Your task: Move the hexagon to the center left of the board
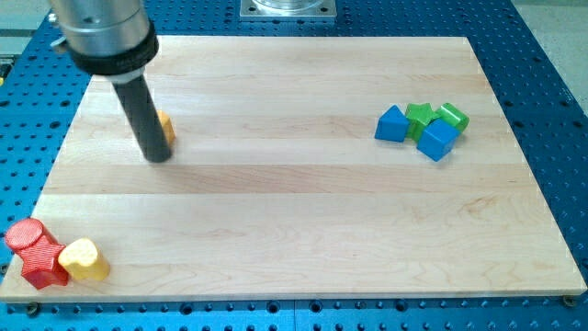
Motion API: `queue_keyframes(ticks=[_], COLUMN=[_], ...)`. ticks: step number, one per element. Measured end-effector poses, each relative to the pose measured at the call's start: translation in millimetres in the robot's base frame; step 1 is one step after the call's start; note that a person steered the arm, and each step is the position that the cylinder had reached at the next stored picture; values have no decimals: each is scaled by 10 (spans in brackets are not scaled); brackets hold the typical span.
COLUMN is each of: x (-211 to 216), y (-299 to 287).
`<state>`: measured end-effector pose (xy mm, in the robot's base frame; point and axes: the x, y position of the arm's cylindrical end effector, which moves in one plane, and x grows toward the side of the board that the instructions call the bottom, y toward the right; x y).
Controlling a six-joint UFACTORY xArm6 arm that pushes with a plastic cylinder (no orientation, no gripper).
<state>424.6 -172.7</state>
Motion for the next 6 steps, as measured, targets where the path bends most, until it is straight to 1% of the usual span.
queue_keyframes(ticks=[1, 2, 3, 4, 5, 6], x=[-113, -366, -591, -452, -478, -814], y=[142, 782, 282, -326, -215, 1170])
